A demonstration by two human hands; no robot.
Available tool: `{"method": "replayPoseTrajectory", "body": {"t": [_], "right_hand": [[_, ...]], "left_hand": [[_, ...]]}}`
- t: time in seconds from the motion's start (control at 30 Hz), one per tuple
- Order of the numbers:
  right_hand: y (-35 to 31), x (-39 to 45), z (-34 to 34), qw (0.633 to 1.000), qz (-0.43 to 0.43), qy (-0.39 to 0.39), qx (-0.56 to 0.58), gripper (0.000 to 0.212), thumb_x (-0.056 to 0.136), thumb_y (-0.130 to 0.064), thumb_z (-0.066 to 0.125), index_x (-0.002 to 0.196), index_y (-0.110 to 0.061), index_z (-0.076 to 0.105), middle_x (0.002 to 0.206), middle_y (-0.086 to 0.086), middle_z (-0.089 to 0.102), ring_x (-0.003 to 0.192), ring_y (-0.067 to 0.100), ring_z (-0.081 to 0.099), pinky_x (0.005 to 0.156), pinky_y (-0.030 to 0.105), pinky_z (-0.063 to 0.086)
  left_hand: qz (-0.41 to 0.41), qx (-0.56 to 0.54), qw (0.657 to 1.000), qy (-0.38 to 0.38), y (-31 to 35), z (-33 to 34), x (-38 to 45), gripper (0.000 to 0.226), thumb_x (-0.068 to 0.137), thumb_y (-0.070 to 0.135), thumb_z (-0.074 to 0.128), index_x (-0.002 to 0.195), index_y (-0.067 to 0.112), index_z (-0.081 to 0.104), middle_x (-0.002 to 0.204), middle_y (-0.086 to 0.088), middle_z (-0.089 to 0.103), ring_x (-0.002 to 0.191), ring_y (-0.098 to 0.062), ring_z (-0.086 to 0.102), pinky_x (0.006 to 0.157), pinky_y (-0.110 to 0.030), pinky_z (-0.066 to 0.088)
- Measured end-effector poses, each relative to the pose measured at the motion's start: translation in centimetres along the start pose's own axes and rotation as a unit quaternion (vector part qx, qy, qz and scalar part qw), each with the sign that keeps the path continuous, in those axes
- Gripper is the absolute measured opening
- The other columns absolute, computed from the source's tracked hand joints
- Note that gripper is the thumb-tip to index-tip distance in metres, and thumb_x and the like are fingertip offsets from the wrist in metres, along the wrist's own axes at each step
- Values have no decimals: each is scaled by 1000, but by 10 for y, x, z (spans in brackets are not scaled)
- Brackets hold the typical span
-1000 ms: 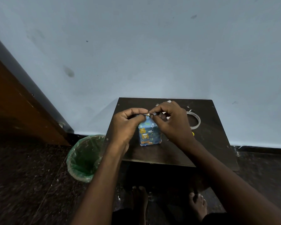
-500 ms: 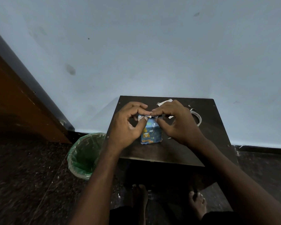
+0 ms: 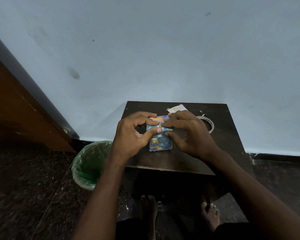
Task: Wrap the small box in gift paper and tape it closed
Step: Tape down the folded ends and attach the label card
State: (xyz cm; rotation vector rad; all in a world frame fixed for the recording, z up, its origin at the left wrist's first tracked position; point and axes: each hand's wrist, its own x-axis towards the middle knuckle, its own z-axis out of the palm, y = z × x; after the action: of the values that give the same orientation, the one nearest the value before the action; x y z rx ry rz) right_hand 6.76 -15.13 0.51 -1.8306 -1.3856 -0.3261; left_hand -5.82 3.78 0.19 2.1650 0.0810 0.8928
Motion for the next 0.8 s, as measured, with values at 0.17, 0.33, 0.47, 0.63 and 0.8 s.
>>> {"method": "replayPoseTrajectory", "body": {"t": [0.17,0.33,0.47,0.63,0.8], "right_hand": [[-4,-3,6,1000,5,25,-5,25,80,3,82,102,-9,82,110,11,75,103,30,73,81,49,62],[-3,-3,4,1000,0,18,-11,21,84,-3,76,102,-13,82,103,7,74,102,30,73,75,49,61],[-6,-2,3,1000,21,17,6,21,80,-2,77,94,-16,81,96,1,72,98,23,73,71,44,58],[-1,-1,7,996,61,44,46,18,72,-3,87,74,-10,70,83,2,70,81,18,71,64,43,54],[-1,-1,0,990,88,27,109,13,77,-4,87,81,-10,76,87,0,75,84,20,73,69,45,57]], "left_hand": [[33,58,998,12,0,1,0,13,83,21,93,91,17,84,116,5,78,109,-11,72,92,-40,58],[73,99,992,18,4,3,2,12,82,17,93,90,16,84,109,8,78,102,-13,72,85,-45,57],[112,144,983,23,15,9,0,6,90,19,79,86,15,82,98,7,77,92,-15,70,81,-44,52],[39,178,982,49,29,28,9,11,97,23,69,89,20,77,85,7,73,78,-20,67,74,-45,54],[3,180,983,20,37,34,20,11,90,15,76,97,23,80,87,7,74,79,-18,70,75,-44,58]]}}
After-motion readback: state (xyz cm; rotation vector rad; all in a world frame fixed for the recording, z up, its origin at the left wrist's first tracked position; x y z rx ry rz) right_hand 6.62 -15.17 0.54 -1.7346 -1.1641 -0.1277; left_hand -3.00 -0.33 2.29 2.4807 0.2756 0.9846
